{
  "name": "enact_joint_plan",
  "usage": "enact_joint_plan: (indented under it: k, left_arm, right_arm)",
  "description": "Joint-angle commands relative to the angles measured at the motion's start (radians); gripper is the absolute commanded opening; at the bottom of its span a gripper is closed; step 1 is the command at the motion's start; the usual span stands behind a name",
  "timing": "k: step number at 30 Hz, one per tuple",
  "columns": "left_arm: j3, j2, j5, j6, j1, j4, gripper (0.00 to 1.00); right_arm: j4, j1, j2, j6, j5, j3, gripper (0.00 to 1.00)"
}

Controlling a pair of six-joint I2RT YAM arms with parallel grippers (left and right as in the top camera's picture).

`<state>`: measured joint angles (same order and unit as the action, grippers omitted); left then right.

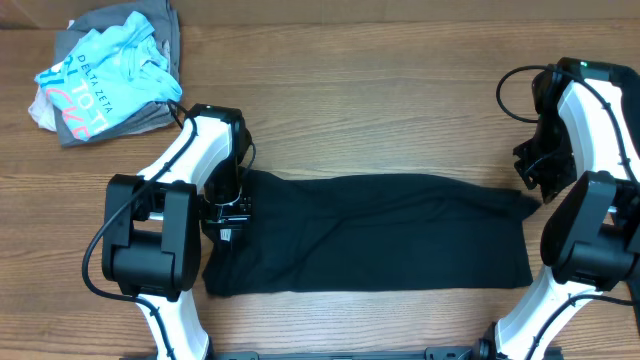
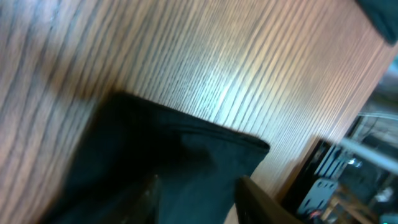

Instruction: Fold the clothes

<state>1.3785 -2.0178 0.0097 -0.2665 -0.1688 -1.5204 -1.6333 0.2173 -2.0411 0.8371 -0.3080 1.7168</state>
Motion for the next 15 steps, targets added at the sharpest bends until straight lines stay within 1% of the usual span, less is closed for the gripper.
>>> enact_joint_plan:
  k: [1, 5, 8, 9, 11, 13, 15]
  left_arm:
    - [-0.009, 0.017, -0.017, 0.009, -0.002, 0.004, 0.3]
    - [-0.009, 0.017, -0.014, 0.009, -0.002, 0.018, 0.31]
    - [-0.008, 0.017, 0.033, 0.035, -0.002, 0.047, 0.25]
    - [-0.008, 0.017, 0.083, 0.071, -0.002, 0.069, 0.24]
    - [-0.008, 0.017, 0.195, 0.144, -0.002, 0.113, 0.21]
    - [-0.008, 0.017, 0.318, 0.214, -0.002, 0.149, 0.18]
    - [-0.008, 0.017, 0.428, 0.262, -0.002, 0.175, 0.11]
  right_arm:
    - [0.0, 0.007, 0.027, -0.056, -0.031, 0.018, 0.73]
    - [-0.016, 0.007, 0.027, -0.061, -0.027, 0.018, 0.75]
    - [-0.018, 0.007, 0.027, -0.061, 0.01, 0.018, 0.87]
    - [-0.016, 0.006, 0.027, -0.061, 0.021, 0.018, 0.91]
    - [0.003, 0.004, 0.027, -0.078, 0.038, 0.018, 0.95]
    - [0.035, -0.002, 0.027, -0.138, 0.081, 0.017, 0.98]
    - [0.071, -0.011, 0.027, -0.196, 0.128, 0.013, 1.0]
